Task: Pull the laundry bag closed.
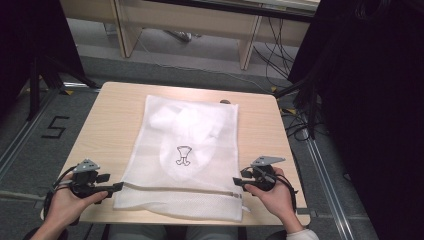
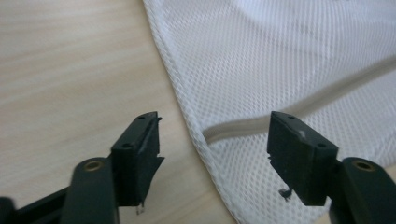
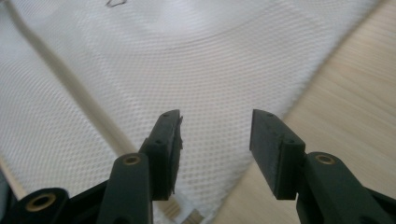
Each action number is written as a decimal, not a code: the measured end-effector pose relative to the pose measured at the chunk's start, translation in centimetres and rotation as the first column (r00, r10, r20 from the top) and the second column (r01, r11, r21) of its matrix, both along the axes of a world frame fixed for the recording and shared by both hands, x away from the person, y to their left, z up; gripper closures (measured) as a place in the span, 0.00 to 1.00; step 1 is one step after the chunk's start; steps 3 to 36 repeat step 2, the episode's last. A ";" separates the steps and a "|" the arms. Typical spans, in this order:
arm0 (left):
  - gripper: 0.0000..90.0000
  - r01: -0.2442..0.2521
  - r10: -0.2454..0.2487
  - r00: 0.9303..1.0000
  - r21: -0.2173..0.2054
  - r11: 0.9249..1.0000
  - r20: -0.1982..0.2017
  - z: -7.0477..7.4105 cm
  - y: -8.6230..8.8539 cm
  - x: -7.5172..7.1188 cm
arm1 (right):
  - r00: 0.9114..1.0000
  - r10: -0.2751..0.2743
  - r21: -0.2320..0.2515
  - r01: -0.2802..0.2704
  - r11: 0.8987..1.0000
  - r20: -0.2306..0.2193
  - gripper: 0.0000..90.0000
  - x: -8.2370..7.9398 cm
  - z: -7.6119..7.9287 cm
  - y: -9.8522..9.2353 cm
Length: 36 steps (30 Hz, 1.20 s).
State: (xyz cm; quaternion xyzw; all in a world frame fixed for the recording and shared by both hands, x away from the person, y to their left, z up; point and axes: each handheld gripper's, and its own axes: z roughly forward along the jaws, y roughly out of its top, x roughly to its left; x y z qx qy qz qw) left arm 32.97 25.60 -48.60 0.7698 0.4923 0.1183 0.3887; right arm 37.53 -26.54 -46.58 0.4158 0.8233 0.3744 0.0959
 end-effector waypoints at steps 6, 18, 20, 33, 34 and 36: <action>0.35 -0.022 0.023 1.000 -0.029 0.999 0.021 0.1 0.0 0.0 | 0.999 -0.021 0.001 0.021 1.000 -0.035 0.58 0.1 -0.1 -0.7; 0.35 -0.022 0.023 1.000 -0.029 0.999 0.021 0.1 0.0 0.0 | 0.999 -0.021 0.001 0.021 1.000 -0.035 0.58 0.1 -0.1 -0.7; 0.35 -0.022 0.023 1.000 -0.029 0.999 0.021 0.1 0.0 0.0 | 0.999 -0.021 0.001 0.021 1.000 -0.035 0.58 0.1 -0.1 -0.7; 0.35 -0.022 0.023 1.000 -0.029 0.999 0.021 0.1 0.0 0.0 | 0.999 -0.021 0.001 0.021 1.000 -0.035 0.58 0.1 -0.1 -0.7; 0.35 -0.022 0.023 1.000 -0.029 0.999 0.021 0.1 0.0 0.0 | 0.999 -0.021 0.001 0.021 1.000 -0.035 0.58 0.1 -0.1 -0.7; 0.35 -0.022 0.023 1.000 -0.029 0.999 0.021 0.1 0.0 0.0 | 0.999 -0.021 0.001 0.021 1.000 -0.035 0.58 0.1 -0.1 -0.7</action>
